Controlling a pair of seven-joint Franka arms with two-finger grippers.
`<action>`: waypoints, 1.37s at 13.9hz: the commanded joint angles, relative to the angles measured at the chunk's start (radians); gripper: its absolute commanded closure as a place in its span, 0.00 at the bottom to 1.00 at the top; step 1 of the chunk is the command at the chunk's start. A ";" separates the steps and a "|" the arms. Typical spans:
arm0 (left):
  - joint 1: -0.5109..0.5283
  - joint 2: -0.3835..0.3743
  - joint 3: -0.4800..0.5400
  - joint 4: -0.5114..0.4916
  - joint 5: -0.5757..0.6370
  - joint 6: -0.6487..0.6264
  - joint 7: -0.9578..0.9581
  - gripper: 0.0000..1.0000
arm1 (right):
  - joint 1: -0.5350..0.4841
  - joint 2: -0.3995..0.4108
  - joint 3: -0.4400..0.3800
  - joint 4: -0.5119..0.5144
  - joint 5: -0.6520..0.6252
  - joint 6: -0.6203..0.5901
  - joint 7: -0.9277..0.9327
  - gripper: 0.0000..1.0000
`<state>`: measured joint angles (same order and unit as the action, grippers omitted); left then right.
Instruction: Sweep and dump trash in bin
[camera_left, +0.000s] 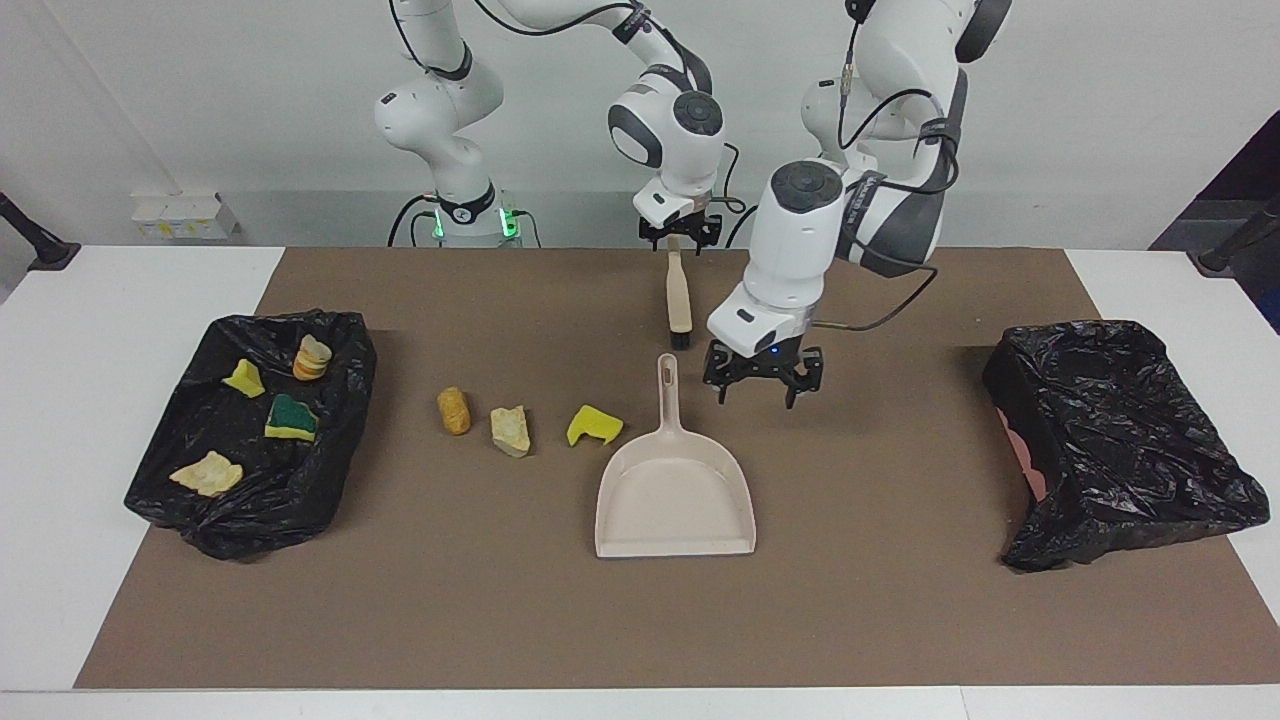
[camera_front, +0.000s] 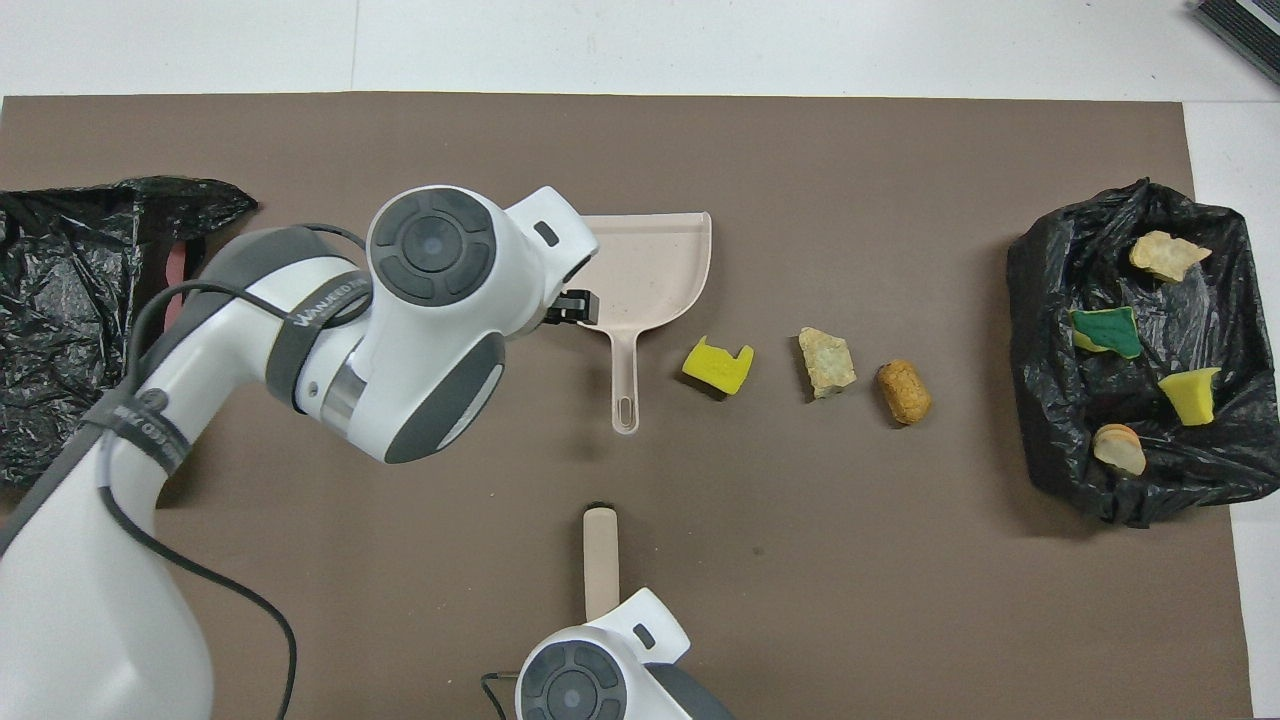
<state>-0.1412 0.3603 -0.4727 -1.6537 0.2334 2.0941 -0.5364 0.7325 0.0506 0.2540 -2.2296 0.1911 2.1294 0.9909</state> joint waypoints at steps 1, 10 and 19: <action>-0.021 0.025 -0.021 -0.015 0.026 0.064 -0.088 0.00 | 0.013 -0.028 0.001 -0.056 0.028 0.047 -0.032 0.32; -0.129 0.039 -0.024 -0.143 0.024 0.132 -0.292 0.13 | -0.030 -0.089 -0.005 -0.024 0.037 -0.018 -0.029 1.00; -0.083 0.011 -0.023 -0.140 0.112 0.075 -0.145 1.00 | -0.303 -0.262 -0.009 -0.036 0.037 -0.347 -0.130 1.00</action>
<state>-0.2481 0.4056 -0.4919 -1.7811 0.3257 2.2011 -0.7675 0.5115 -0.1475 0.2398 -2.2436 0.1991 1.8312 0.9460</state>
